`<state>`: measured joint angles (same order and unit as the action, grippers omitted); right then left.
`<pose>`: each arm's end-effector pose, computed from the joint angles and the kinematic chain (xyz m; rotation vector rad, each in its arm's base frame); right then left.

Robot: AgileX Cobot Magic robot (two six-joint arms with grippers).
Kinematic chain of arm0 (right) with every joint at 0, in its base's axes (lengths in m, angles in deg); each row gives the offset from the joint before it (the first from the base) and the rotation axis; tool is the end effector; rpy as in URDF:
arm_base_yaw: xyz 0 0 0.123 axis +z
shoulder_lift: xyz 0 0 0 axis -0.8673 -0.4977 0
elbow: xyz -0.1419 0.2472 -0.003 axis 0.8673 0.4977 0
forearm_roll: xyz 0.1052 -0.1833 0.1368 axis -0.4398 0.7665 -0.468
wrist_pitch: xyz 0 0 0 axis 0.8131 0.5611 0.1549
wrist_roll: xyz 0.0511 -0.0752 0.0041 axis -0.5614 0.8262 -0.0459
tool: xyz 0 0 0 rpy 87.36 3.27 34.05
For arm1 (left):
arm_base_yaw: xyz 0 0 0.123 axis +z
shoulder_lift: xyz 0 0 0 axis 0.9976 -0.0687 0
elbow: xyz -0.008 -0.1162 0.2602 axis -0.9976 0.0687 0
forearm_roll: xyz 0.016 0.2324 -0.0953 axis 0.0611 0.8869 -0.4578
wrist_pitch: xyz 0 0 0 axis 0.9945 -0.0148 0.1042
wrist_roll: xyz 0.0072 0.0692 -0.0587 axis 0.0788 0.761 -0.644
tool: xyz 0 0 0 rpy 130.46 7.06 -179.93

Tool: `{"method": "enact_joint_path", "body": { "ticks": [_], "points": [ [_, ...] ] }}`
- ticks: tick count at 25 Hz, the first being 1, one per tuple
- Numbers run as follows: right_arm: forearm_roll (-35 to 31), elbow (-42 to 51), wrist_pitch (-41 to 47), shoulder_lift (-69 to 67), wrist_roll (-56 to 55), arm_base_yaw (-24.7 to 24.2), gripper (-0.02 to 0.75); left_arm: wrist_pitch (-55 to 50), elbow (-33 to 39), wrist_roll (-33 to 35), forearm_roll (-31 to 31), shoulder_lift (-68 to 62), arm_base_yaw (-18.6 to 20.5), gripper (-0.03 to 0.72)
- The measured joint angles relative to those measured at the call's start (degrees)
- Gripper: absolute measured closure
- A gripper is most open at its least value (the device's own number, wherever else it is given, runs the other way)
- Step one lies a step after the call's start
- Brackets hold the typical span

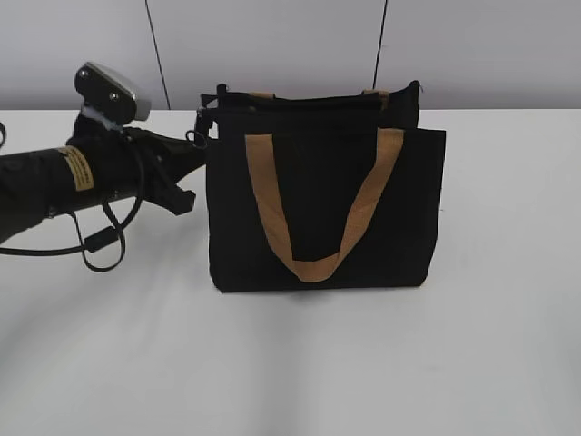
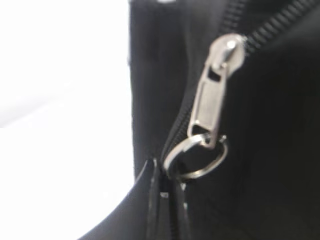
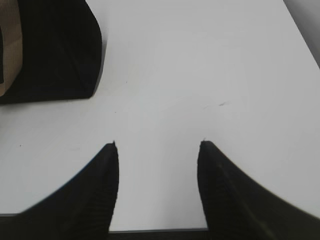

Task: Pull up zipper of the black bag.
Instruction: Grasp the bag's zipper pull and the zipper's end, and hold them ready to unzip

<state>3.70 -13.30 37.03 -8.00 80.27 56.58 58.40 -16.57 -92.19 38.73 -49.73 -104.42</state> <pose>-0.0054 0.0093 0.2711 0.0132 2.0801 0.0703 0.3171 -0.1414 0.1444 0.8662 1.6941 -0.3499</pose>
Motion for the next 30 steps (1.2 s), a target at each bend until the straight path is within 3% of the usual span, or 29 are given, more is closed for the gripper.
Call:
{"method": "enact_joint_path", "body": {
  "ticks": [9, 24, 30],
  "points": [
    [0.0, 0.0, 0.0, 0.0, 0.0, 0.0, 0.337, -12.1, 0.0, 0.0, -0.2, 15.2, 0.0, 0.68],
    [-0.3, 0.0, 0.0, 0.0, 0.0, 0.0, 0.337, -13.9, 0.1, -8.1, 0.2, 23.5, -0.1, 0.68],
    [-9.1, -0.3, -0.5, -6.0, 12.0, 0.0, 0.337, -13.2, 0.1, -12.8, 4.5, 23.5, -0.2, 0.68]
  ]
}}
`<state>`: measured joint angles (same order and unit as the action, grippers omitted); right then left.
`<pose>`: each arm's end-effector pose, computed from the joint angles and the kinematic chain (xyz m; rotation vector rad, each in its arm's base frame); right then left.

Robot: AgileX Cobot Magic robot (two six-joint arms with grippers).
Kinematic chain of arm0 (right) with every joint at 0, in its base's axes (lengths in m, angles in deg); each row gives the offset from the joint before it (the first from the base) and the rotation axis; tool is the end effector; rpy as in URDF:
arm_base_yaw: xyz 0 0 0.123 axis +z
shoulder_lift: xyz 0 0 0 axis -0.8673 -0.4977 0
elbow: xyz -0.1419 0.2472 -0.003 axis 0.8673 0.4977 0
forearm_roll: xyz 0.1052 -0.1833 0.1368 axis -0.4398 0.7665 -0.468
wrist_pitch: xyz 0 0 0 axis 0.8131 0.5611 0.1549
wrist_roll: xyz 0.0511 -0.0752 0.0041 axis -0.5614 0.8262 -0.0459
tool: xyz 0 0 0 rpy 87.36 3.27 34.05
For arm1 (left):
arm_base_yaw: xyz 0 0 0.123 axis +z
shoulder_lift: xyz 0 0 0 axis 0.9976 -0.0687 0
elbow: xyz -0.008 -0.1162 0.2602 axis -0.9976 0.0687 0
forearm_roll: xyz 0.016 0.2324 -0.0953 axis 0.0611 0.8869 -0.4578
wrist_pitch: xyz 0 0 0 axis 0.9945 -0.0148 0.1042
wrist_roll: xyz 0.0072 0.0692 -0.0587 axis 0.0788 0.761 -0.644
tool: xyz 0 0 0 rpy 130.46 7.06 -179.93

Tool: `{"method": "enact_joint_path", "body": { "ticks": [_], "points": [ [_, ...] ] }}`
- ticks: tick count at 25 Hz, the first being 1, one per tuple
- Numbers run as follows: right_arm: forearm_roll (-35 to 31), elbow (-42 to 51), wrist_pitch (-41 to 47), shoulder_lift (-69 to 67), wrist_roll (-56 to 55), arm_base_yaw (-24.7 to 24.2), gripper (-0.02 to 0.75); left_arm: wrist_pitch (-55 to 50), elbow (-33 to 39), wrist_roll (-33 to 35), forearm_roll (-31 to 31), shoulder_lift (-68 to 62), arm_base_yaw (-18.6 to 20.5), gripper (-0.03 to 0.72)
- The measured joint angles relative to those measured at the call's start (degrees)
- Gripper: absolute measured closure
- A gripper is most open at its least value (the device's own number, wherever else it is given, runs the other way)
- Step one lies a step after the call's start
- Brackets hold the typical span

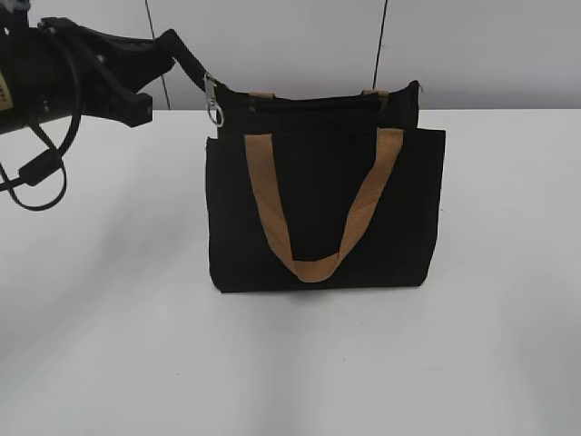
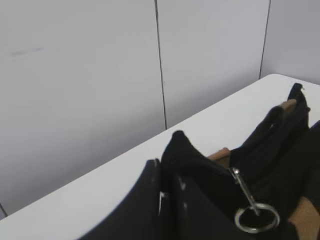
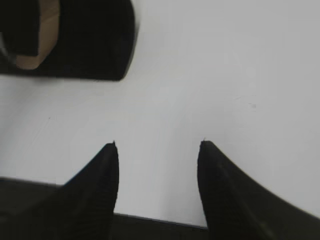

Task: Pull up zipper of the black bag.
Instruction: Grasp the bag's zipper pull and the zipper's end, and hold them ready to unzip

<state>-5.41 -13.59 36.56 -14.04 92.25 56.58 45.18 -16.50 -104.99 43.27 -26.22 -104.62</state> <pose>0.0099 0.0209 0.2751 -0.2023 2.1367 0.1498 0.2837 -0.1257 0.2594 0.7360 1.5860 -0.3189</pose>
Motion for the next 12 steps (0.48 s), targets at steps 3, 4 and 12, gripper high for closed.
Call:
{"method": "enact_joint_path", "body": {
  "ticks": [3, 4, 12],
  "points": [
    [-8.4, -0.7, -3.0, -7.2, 11.9, 0.1, 0.337, 0.0, 0.0, -0.5, 0.5, 0.0, -0.6, 0.68],
    [-10.7, -0.7, -4.6, -9.5, 14.7, 0.5, 0.337, 0.0, 0.0, -0.6, 0.6, 0.0, -0.9, 0.68],
    [-31.0, -2.1, -15.8, -29.3, 34.5, 8.2, 0.337, 0.3, 0.0, -0.7, 0.7, 0.0, -2.1, 0.68]
  ]
}}
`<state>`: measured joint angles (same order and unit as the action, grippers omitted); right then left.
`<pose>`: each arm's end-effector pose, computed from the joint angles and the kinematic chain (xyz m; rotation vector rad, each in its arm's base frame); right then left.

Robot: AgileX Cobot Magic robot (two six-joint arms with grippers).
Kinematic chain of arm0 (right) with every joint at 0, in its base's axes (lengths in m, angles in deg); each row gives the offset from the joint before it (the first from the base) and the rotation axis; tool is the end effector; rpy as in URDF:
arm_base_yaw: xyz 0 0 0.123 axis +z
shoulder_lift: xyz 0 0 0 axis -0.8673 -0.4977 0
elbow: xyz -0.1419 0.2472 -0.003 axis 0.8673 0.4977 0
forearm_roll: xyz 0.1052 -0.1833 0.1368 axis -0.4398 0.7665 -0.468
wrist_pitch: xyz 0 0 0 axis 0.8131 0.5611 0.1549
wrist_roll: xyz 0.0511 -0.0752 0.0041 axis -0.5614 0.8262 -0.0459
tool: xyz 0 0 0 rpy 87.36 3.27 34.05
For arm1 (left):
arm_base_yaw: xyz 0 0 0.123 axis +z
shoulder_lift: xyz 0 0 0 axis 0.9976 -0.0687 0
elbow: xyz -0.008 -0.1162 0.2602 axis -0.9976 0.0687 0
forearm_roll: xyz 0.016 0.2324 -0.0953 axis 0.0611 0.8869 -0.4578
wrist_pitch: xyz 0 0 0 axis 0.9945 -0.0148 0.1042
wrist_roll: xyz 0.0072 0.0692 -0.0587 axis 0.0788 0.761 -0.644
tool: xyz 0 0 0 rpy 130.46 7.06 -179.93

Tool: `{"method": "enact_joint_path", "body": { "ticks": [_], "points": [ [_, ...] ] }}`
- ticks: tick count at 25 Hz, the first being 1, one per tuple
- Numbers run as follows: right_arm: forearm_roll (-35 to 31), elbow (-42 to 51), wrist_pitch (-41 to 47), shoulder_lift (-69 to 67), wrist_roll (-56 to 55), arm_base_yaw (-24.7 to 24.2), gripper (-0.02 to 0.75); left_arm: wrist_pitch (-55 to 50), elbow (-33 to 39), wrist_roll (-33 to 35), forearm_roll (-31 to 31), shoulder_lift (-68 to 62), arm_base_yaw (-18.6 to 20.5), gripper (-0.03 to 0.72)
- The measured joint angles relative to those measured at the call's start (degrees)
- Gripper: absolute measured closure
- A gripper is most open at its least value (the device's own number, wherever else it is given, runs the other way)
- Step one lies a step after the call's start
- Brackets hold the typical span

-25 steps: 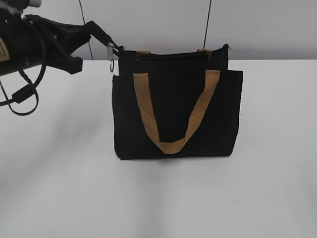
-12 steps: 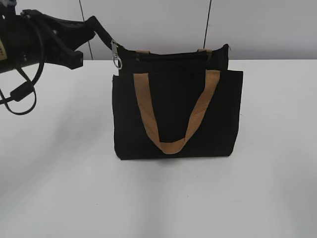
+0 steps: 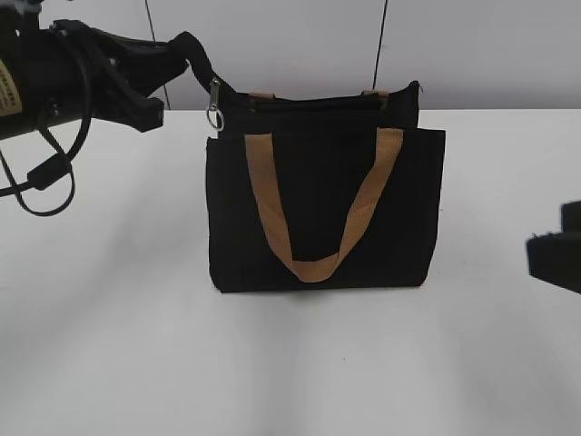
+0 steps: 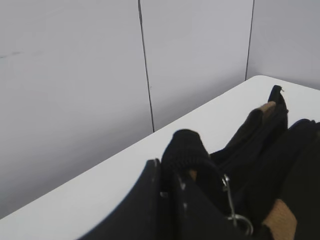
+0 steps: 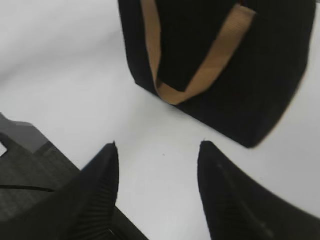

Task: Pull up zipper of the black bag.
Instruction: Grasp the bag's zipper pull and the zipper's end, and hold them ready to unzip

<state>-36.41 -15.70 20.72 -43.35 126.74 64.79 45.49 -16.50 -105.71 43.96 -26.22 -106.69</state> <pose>0.1001 0.0560 0.2945 -0.6254 2.0376 0.5182 0.2785 -0.1365 0.2595 0.7686 1.5715 -0.3545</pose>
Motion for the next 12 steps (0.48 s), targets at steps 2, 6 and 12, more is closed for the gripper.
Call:
{"method": "enact_joint_path", "body": {
  "ticks": [2, 6, 12],
  "points": [
    [-5.0, -1.6, -1.3, -5.6, 5.3, 2.0, 0.337, 0.1, 0.0, 0.0, 0.0, 0.0, 0.0, 0.68],
    [-13.1, -6.2, -3.2, -18.8, 15.3, 6.2, 0.337, 1.0, 0.0, 0.0, -0.1, 0.0, 0.0, 0.68],
    [-17.3, -15.8, -5.3, -34.3, 25.4, 13.0, 0.337, 2.3, 0.0, 0.0, -0.1, 0.0, 0.0, 0.68]
  ]
}}
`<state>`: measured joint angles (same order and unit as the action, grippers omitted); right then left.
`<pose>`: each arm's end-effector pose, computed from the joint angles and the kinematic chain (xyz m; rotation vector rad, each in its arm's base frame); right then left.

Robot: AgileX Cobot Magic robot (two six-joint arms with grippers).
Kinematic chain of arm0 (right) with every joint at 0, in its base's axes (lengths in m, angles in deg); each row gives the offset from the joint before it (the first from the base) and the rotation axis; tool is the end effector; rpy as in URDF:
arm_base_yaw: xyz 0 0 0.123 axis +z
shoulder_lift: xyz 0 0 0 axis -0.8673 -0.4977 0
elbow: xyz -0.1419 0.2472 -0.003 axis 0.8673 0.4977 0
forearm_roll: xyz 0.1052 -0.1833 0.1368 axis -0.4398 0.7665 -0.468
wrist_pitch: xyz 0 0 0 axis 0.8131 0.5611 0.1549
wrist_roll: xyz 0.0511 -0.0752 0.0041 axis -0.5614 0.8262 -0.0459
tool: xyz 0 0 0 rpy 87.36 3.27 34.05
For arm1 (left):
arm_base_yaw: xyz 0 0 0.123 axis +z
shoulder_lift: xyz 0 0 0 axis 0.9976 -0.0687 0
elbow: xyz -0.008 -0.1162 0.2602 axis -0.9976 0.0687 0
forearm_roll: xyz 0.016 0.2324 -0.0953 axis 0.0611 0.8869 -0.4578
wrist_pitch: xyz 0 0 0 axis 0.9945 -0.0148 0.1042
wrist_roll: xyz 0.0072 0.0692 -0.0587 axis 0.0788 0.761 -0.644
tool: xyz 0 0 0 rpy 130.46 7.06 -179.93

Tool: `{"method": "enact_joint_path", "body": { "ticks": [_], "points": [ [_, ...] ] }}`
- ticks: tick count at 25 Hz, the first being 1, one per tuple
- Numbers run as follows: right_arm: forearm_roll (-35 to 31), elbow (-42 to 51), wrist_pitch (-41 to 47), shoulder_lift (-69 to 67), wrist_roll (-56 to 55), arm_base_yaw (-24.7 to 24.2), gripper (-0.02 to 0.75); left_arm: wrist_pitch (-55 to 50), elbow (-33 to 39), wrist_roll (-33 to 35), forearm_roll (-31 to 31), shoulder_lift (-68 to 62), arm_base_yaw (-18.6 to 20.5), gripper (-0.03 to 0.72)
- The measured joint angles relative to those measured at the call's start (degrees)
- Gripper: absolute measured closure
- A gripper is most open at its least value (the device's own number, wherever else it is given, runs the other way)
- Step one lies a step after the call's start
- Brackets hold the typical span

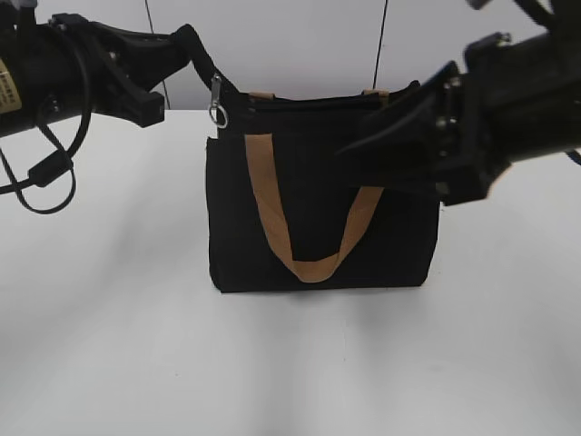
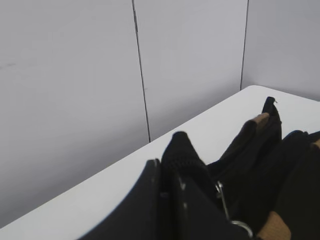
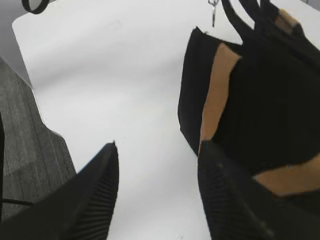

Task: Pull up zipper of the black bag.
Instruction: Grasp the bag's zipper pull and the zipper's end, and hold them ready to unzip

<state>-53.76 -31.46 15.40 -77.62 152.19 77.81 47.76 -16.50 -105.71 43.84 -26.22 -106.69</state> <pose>0.2105 0.1233 0.2966 -0.9723 1.9642 0.7077 0.2778 -0.1380 0.2627 0.7645 1.5357 -0.3769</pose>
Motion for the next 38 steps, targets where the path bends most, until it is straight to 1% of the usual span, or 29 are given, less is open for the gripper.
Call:
{"method": "enact_joint_path", "body": {
  "ticks": [5, 8, 12, 17, 20, 26, 34, 38],
  "points": [
    [-0.4, -9.1, -2.7, -10.5, 5.2, 6.1, 0.337, 0.2, 0.0, 0.0, 0.0, 0.0, 0.0, 0.68],
    [-0.5, -14.0, -3.9, -16.2, 6.7, 8.5, 0.337, 0.4, 0.0, 0.0, 0.0, 0.0, 0.0, 0.68],
    [-0.6, -19.2, -4.4, -23.3, 7.1, 10.2, 0.337, 0.4, 0.0, 0.0, -0.1, 0.0, 0.0, 0.68],
    [-1.5, -23.2, -5.5, -29.3, 7.2, 10.4, 0.34, 1.1, 0.0, 0.0, -0.1, 0.0, 0.0, 0.68],
    [-2.4, -24.7, -5.8, -31.5, 7.2, 10.4, 0.367, 1.9, 0.0, 0.0, -0.1, 0.0, 0.0, 0.68],
    [-3.2, -25.2, -7.3, -33.9, 7.2, 10.4, 0.398, 2.1, 0.0, 0.0, -0.1, 0.0, 0.0, 0.68],
    [-3.6, -25.3, -10.4, -34.1, 7.2, 10.4, 0.4, 2.1, 0.0, 0.0, -0.1, 0.0, 0.0, 0.68],
    [-6.4, -25.3, -10.6, -34.1, 7.2, 10.4, 0.4, 2.1, 0.0, 0.0, -0.1, 0.0, 0.0, 0.68]
  ]
}}
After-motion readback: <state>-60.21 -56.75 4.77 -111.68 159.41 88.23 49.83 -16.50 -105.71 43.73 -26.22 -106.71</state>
